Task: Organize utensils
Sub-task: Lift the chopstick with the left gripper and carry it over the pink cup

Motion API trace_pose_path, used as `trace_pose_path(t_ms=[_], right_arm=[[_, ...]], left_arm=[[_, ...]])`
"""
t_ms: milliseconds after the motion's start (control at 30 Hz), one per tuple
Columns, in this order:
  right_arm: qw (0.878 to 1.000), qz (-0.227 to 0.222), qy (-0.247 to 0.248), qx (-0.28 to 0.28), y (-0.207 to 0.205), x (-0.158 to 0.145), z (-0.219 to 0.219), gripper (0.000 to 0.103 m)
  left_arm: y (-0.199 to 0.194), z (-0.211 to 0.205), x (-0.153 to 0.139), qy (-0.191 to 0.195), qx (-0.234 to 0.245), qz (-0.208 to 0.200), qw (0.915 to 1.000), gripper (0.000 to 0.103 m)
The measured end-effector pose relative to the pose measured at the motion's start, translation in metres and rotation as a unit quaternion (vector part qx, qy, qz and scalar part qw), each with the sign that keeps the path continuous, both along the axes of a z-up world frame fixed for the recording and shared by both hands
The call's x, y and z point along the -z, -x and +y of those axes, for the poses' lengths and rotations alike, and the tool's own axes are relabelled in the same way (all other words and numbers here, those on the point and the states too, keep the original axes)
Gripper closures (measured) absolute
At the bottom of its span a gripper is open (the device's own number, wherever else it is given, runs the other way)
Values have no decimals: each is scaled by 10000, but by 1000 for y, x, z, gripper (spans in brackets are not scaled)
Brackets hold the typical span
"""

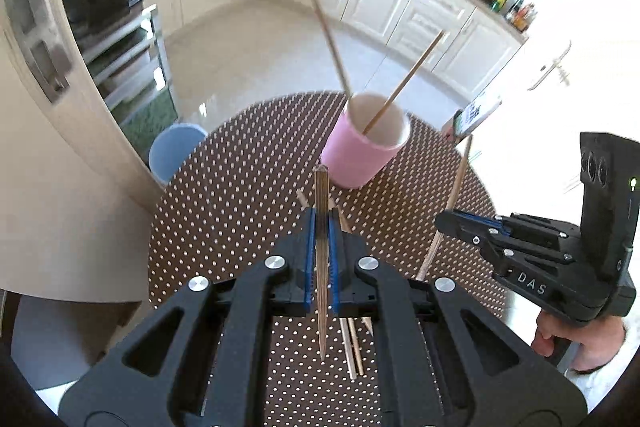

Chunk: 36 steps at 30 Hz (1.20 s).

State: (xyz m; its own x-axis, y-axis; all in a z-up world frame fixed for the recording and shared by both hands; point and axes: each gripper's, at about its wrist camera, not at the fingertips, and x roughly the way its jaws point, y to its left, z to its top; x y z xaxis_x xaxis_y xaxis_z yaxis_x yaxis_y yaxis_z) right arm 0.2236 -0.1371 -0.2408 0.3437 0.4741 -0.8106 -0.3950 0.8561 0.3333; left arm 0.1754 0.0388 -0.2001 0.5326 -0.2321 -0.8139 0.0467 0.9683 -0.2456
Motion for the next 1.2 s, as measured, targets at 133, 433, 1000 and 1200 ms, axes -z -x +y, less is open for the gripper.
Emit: trace_pose_path(t_ms=[133,433,1000,1200], right_arm=[[9994,-335,-3,54,8,-19,5,98],[9963,-830,-89,188,18,-47,4,98],[9855,-1597,-218,524,1,-95,-20,98],[9782,-1930,-287,714,-19,-115,-31,98]], left_arm=[[5,2,-23,176,-35,-272,9995,97],[15,3,-66,196,37,-847,9962,97],[5,-20,-121,227,5,-1571,9873,97],[-13,-27,-135,173,-90,-1762,9842,97]])
